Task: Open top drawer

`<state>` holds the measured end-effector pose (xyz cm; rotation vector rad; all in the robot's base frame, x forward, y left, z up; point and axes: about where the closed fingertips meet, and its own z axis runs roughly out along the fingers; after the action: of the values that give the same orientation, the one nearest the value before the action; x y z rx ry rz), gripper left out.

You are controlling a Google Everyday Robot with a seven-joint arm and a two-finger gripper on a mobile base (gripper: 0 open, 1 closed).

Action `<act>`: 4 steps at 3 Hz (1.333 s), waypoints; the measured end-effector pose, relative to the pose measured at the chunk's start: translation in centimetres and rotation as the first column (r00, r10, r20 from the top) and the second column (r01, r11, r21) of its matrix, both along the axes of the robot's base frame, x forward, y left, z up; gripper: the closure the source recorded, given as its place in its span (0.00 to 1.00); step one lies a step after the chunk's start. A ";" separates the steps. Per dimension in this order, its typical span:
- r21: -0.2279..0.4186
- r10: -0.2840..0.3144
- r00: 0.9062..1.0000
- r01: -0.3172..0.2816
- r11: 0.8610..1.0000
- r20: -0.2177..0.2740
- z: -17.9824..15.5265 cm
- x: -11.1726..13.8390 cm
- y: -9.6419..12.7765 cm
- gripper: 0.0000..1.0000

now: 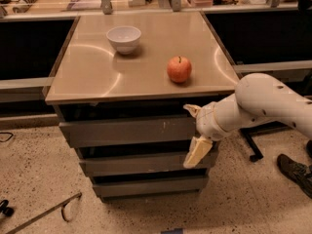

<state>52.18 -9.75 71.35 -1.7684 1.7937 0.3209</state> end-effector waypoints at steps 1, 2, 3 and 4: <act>0.002 0.014 0.999 -0.014 1.000 0.035 -1.7 1.5 0.5 0.00; 0.005 0.030 0.997 -0.030 1.000 0.066 -3.0 3.1 1.1 0.00; 0.001 0.050 0.996 -0.050 0.999 0.080 -4.3 4.8 1.9 0.00; -0.010 0.072 0.995 -0.071 0.997 0.075 -5.6 6.2 2.8 0.00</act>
Offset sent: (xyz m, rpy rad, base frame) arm 0.0544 0.0163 -0.0454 0.0111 -0.1101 0.0477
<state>58.38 -6.97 65.72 -1.8285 1.6840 0.2728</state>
